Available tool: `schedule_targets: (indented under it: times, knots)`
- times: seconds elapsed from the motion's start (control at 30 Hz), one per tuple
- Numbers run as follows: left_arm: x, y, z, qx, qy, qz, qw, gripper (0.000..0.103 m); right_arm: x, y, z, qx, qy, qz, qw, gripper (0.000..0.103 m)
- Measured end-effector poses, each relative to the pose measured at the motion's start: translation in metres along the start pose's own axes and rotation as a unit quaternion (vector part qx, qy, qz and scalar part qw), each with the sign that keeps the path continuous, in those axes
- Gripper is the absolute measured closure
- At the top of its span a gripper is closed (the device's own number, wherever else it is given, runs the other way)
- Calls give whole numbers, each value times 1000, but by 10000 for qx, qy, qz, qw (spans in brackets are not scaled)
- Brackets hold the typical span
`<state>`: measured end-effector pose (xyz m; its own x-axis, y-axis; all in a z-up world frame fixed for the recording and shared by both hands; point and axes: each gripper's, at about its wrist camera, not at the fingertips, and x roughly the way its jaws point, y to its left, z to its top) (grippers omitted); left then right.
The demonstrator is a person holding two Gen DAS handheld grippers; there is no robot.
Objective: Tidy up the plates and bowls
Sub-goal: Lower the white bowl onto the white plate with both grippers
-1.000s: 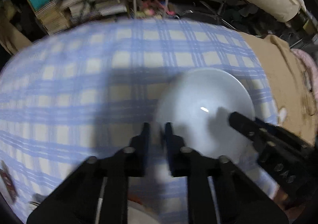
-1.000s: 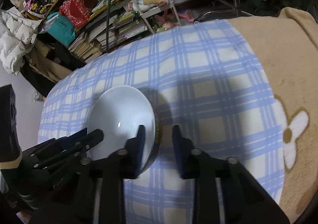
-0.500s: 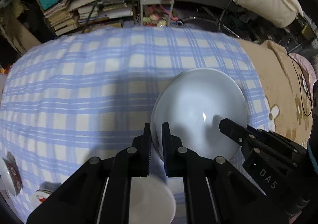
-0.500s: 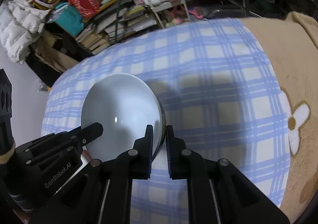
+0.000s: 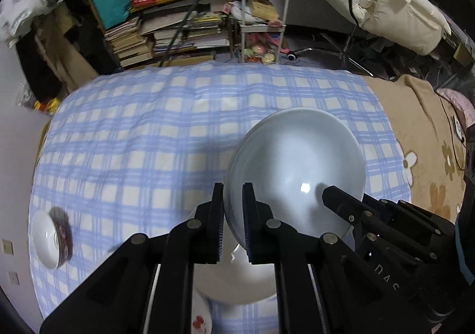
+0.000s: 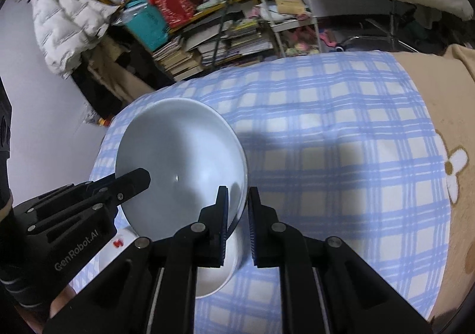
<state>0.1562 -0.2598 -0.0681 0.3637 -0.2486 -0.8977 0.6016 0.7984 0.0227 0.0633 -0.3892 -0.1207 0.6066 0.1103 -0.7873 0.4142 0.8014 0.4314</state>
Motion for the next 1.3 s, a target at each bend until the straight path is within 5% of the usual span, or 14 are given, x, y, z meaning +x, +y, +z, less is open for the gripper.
schedule_targets:
  times: [0.53,0.73,1.3]
  knots:
    - [-16,24,-47,-203,-141,15,9997,93,-4,35,-34,-417,97,-54,9991,89]
    - [-5,27,-52,-344,-132,202,9991,93,18,36,-40,-441,389,-142,9982,89]
    - [30,45,-66,-706,216,-79,9972,93,48,38,-49,-532,714,-316,9955,89]
